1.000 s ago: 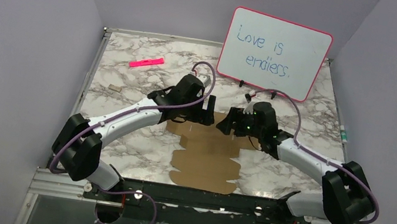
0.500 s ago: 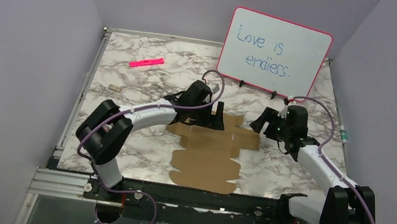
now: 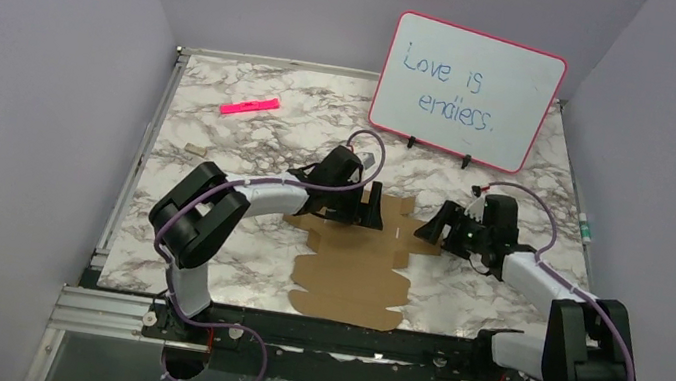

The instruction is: Fold the paper box

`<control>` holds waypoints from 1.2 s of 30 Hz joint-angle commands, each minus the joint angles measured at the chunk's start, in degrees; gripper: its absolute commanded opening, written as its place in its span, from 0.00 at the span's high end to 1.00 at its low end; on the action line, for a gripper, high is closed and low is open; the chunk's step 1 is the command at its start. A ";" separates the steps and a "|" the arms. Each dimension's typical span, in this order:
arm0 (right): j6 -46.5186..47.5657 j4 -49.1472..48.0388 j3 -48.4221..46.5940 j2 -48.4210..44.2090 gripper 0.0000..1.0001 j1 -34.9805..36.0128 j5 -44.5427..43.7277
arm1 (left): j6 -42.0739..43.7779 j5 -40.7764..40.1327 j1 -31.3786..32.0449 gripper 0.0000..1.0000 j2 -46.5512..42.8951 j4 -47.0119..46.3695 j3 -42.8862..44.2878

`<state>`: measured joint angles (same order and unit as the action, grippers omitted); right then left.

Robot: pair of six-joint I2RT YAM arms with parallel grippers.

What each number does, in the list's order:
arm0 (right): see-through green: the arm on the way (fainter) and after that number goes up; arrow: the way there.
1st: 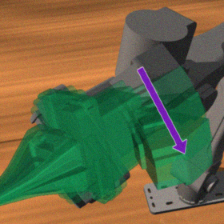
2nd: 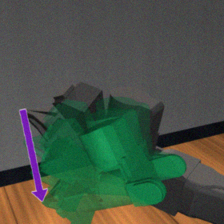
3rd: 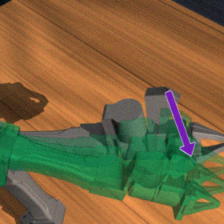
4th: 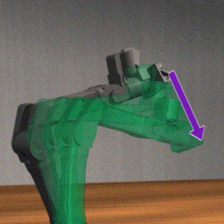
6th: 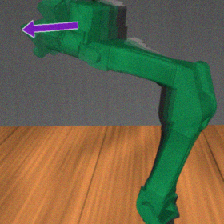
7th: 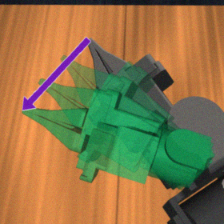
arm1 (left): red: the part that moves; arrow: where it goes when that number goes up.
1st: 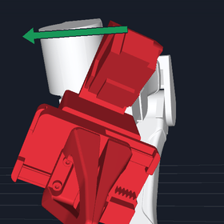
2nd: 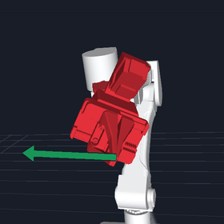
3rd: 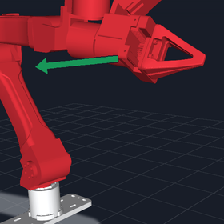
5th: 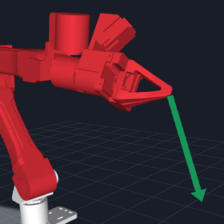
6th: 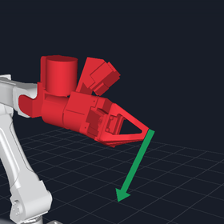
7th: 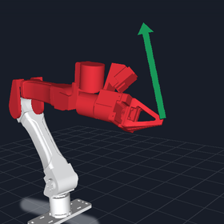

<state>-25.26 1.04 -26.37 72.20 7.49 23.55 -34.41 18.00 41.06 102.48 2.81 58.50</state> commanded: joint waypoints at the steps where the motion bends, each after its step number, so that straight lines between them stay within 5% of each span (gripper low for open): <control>1: -0.85 -3.90 1.41 0.35 0.20 -0.26 6.63 | -1.17 1.95 0.23 0.11 1.01 -2.53 -2.03; 14: -2.91 -5.57 -0.17 -2.65 0.21 -0.25 16.47 | -3.20 3.27 0.25 0.11 1.85 -5.96 -5.32; 36: -6.15 -6.41 -2.30 -5.85 0.22 -0.17 20.75 | -3.63 3.18 0.24 0.11 2.03 -6.49 -6.04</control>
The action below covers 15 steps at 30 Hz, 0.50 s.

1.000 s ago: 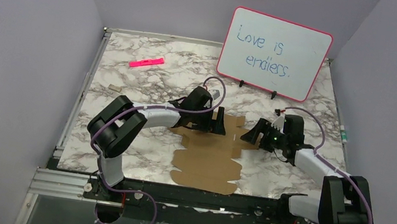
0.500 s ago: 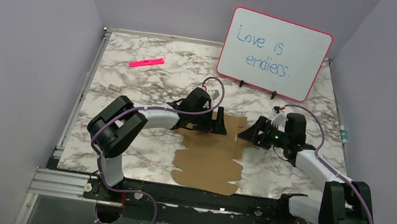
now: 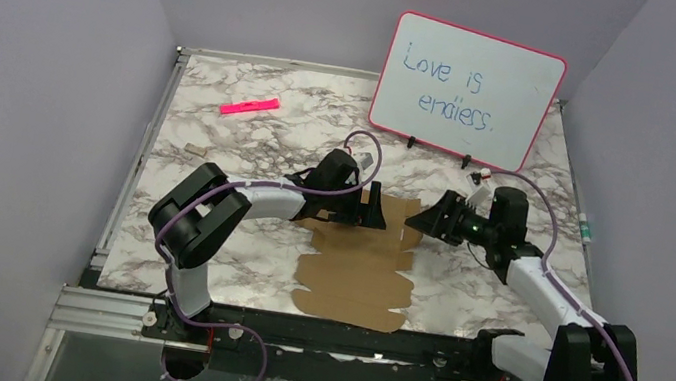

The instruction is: Fold the paper box

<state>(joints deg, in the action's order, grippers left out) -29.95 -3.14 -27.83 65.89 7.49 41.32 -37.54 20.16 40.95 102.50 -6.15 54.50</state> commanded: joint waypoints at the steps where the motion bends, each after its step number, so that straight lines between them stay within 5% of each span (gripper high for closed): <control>1: -2.02 -3.12 -0.53 0.85 0.23 -0.14 3.48 | -0.52 1.02 0.36 0.11 1.96 2.39 -2.11; 15: -5.27 -8.67 -0.71 3.58 0.32 3.88 3.31 | -1.13 0.93 0.36 0.11 2.09 2.09 -2.60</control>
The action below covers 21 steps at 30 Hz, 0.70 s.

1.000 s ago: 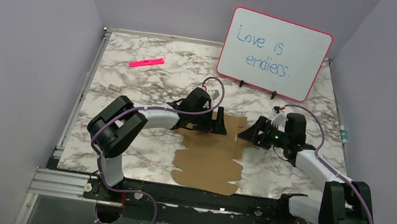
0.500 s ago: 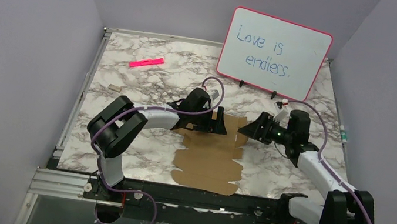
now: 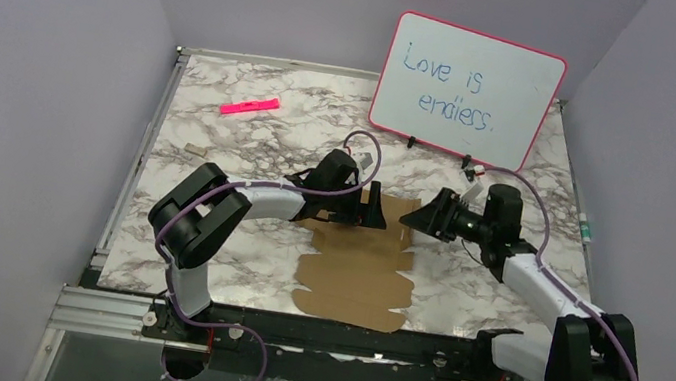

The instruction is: Fold the paper box

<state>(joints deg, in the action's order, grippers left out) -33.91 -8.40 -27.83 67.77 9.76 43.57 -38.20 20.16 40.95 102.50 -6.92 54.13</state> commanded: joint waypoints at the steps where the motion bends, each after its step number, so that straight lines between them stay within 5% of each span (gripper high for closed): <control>1: -1.33 -3.72 -0.73 2.27 0.32 2.11 0.59 | -0.48 0.93 0.35 0.11 2.03 2.75 -2.25; 14: 0.88 -1.61 -2.85 7.31 0.36 6.37 -6.80 | -0.31 0.59 0.36 0.11 0.99 3.46 -2.34; 21: 8.82 9.15 -11.17 4.58 0.34 6.38 -9.20 | 2.88 -1.37 -0.90 0.11 -3.96 10.64 2.45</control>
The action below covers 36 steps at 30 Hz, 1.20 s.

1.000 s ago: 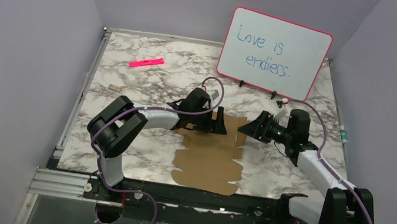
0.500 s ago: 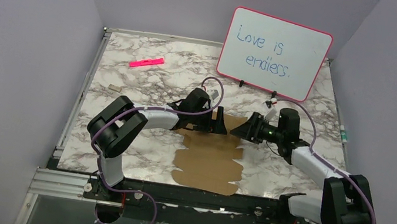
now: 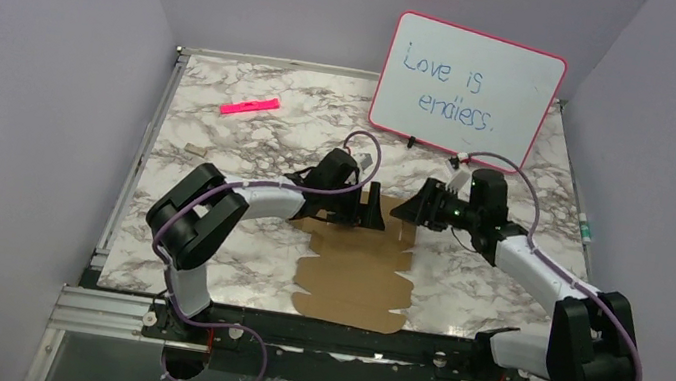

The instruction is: Fold the paper box

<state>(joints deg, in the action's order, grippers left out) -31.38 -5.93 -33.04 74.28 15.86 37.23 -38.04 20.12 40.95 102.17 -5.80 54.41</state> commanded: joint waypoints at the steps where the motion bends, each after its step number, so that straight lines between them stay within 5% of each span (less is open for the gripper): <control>1: 7.82 9.10 -7.57 -1.62 0.34 0.28 -3.04 | 3.32 -1.73 -1.32 0.11 -4.87 10.62 2.83; 14: 21.27 21.02 -21.53 7.36 0.31 0.65 -0.61 | 15.24 -2.32 -18.96 0.09 -15.97 27.10 3.73; 25: 29.09 22.86 -28.55 16.56 0.32 3.11 5.47 | 24.04 2.54 -27.49 0.10 -10.77 35.13 4.06; 30: 32.25 21.45 -29.26 18.86 0.32 4.87 5.16 | 25.34 6.83 -27.53 0.21 -6.33 35.68 6.56; 36: 34.53 18.50 -29.72 20.72 0.32 6.07 4.80 | 25.55 9.84 -27.55 0.48 -2.34 35.50 8.23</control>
<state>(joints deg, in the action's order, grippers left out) 0.19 15.14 -60.86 93.56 21.12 40.62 -13.93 25.30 13.56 97.82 29.54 60.29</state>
